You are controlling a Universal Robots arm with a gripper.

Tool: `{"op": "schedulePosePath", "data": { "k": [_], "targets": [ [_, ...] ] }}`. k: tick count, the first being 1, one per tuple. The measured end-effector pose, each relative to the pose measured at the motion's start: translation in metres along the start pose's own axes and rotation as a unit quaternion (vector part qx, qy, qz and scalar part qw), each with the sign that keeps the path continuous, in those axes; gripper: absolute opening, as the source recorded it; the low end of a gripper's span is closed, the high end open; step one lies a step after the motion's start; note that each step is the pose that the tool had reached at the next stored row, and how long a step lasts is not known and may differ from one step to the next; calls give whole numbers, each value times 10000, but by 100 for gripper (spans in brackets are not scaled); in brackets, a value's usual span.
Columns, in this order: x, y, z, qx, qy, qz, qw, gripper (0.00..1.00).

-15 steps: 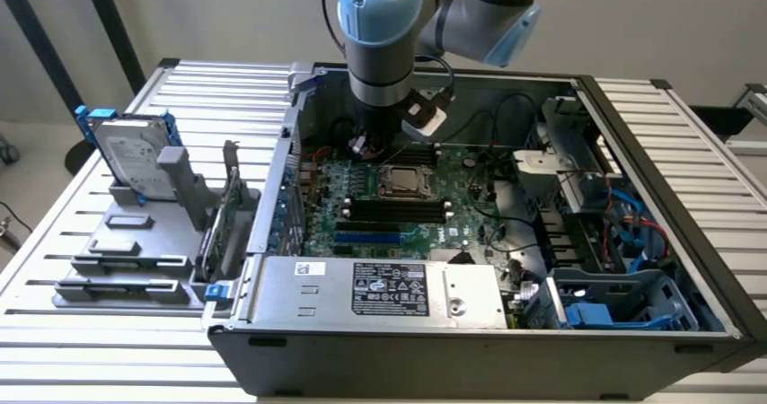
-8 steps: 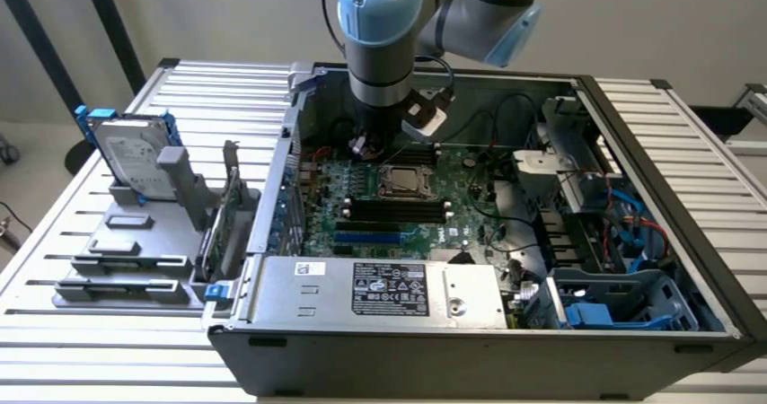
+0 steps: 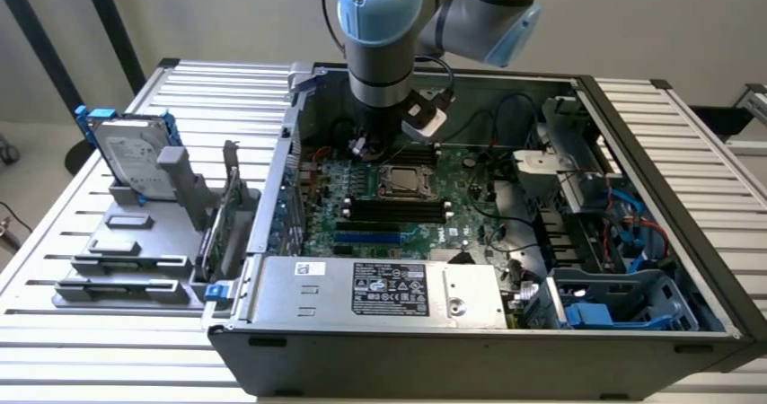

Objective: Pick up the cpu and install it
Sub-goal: 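Install the first cpu locking lever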

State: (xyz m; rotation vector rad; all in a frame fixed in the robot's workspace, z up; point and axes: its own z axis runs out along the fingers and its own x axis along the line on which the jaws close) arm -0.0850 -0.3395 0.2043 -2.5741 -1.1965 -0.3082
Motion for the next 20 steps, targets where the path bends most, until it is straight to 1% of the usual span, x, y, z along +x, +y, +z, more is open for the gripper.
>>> {"op": "schedulePosePath", "data": {
  "k": [13,20],
  "targets": [
    [2,2,2,-22,-22,-2,10000,11],
    [12,22,15,-37,-35,-6,10000,11]
  ]
}}
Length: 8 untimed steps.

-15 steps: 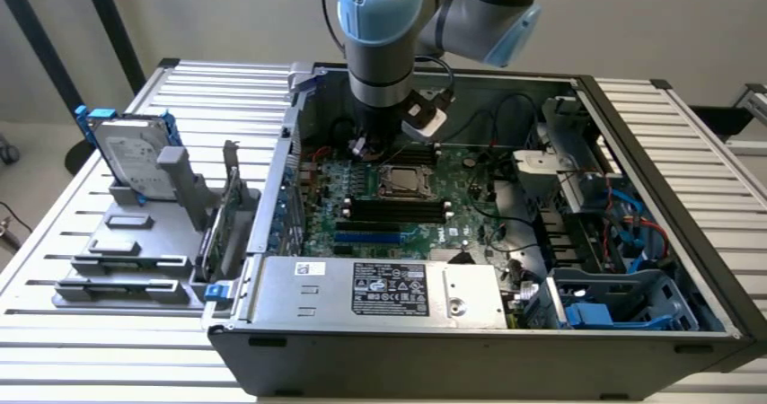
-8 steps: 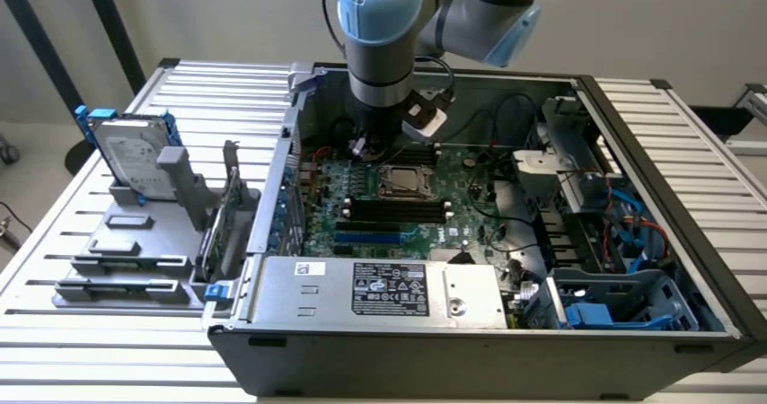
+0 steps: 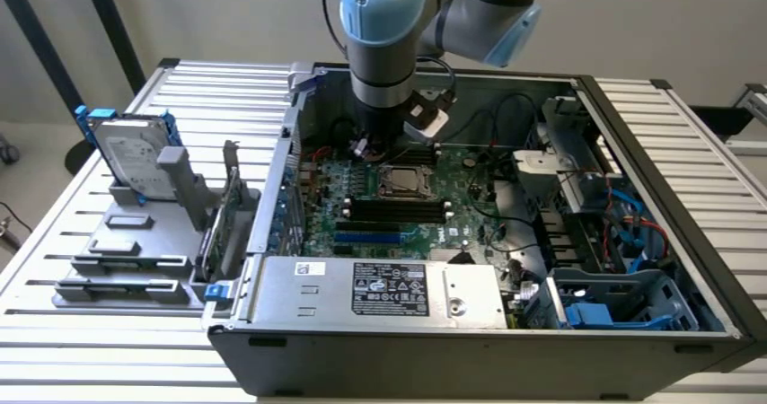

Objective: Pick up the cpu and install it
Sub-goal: 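Install the first cpu locking lever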

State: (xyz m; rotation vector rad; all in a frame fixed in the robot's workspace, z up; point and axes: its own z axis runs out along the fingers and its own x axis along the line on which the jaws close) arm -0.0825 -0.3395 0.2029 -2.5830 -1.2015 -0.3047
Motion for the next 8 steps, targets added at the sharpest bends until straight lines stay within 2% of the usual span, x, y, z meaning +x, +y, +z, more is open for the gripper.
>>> {"op": "schedulePosePath", "data": {
  "k": [8],
  "targets": [
    [41,60,24,-11,-11,-1,10000,11]
  ]
}}
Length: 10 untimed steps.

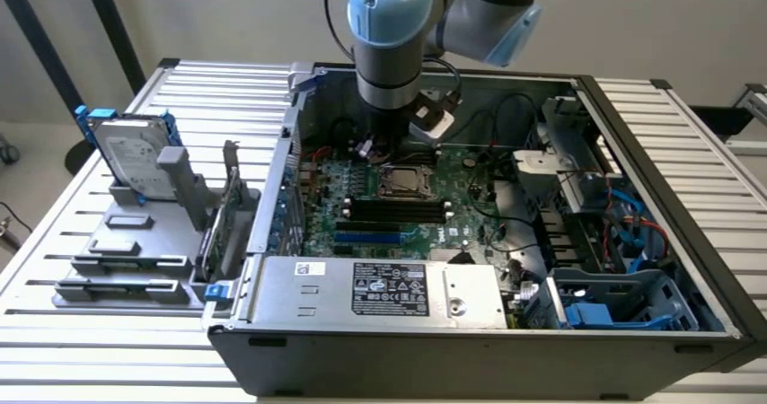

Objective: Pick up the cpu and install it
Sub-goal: 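Install the first cpu locking lever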

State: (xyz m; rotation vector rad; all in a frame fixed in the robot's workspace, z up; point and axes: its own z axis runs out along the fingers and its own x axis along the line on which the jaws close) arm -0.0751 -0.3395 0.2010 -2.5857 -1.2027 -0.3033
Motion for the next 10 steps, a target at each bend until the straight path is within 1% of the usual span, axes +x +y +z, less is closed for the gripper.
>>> {"op": "schedulePosePath", "data": {
  "k": [10],
  "targets": [
    [9,14,25,-19,6,106,9999,11]
  ]
}}
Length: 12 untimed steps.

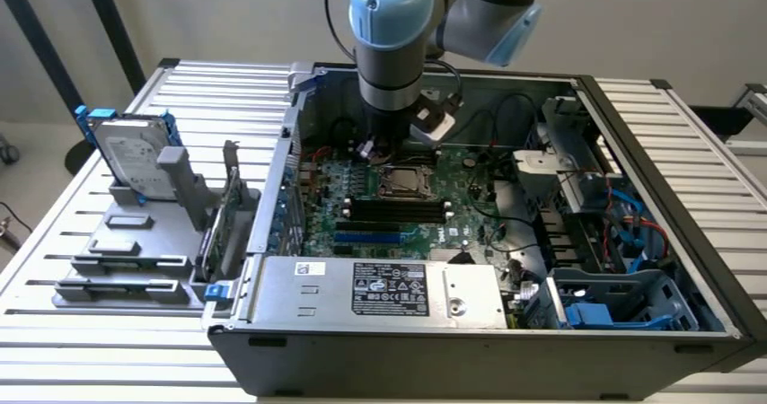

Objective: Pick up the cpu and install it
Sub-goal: 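Install the first cpu locking lever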

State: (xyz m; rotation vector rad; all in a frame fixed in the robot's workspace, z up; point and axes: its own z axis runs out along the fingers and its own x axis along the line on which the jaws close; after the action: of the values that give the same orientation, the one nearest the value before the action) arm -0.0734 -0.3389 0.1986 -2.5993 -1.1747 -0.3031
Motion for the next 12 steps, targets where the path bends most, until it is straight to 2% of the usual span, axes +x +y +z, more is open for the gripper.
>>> {"op": "schedulePosePath", "data": {
  "k": [1,7,9,12],
  "targets": [
    [1,0,1,6,-6,25,10000,11],
    [0,-1,0,95,-101,186,9997,11],
    [2,2,0,106,-114,207,9997,11],
    [8,8,1,108,-117,222,9996,11]
  ]
}}
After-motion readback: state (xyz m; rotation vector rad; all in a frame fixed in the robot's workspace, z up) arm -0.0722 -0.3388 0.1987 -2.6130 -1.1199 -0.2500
